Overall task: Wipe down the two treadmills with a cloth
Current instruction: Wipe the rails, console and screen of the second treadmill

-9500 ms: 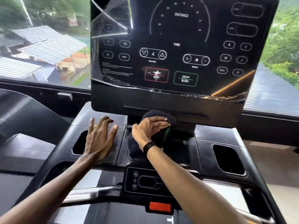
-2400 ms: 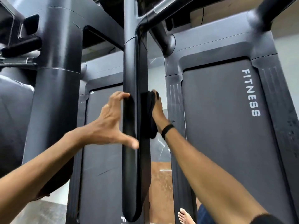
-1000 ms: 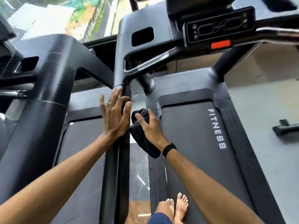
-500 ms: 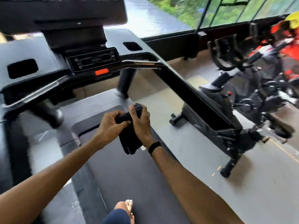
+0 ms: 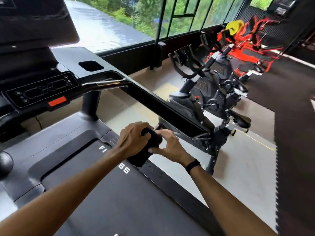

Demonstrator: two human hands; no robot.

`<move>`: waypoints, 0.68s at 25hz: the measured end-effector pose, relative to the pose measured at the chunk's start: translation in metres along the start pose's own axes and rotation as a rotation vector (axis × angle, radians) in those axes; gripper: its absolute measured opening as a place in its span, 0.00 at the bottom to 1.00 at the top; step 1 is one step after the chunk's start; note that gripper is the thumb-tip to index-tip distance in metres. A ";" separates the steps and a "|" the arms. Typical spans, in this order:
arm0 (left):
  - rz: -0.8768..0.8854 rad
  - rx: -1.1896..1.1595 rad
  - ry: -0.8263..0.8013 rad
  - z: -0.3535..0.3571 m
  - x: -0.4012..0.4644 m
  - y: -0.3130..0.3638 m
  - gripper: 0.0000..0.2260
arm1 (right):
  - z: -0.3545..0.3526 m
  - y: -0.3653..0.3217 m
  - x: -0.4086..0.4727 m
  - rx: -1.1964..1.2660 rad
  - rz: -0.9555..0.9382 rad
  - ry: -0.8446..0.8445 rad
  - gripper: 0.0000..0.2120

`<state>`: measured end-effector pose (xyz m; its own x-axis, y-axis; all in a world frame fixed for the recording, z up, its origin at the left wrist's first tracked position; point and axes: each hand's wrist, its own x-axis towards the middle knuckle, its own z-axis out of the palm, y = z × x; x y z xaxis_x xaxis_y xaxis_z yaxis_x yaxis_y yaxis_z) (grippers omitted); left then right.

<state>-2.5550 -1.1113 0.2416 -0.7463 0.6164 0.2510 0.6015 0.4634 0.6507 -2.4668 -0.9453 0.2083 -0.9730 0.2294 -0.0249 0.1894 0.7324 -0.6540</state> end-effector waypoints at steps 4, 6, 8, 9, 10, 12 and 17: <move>0.033 0.077 0.071 0.019 0.004 0.013 0.13 | -0.016 0.028 -0.014 -0.155 0.070 0.020 0.20; 0.002 0.103 0.107 0.030 0.007 0.022 0.13 | -0.027 0.048 -0.020 -0.165 0.085 0.031 0.18; -0.070 0.120 0.146 0.043 0.010 0.035 0.12 | -0.040 0.068 -0.027 -0.146 0.080 0.058 0.16; -0.129 0.111 0.146 0.051 0.014 0.042 0.13 | -0.049 0.078 -0.029 -0.133 0.067 0.064 0.15; -0.197 0.092 0.139 0.058 0.017 0.049 0.14 | -0.057 0.088 -0.030 -0.126 0.043 0.063 0.14; -0.313 0.003 0.141 0.080 0.024 0.066 0.16 | -0.078 0.109 -0.034 -0.107 -0.027 0.067 0.13; -0.457 -0.281 0.244 0.161 0.035 0.117 0.19 | -0.148 0.174 -0.045 -0.033 -0.096 -0.012 0.13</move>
<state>-2.4652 -0.9330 0.2114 -0.9762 0.2137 0.0365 0.1297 0.4405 0.8883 -2.3705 -0.7334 0.2073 -0.9883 0.1499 0.0276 0.0995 0.7716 -0.6282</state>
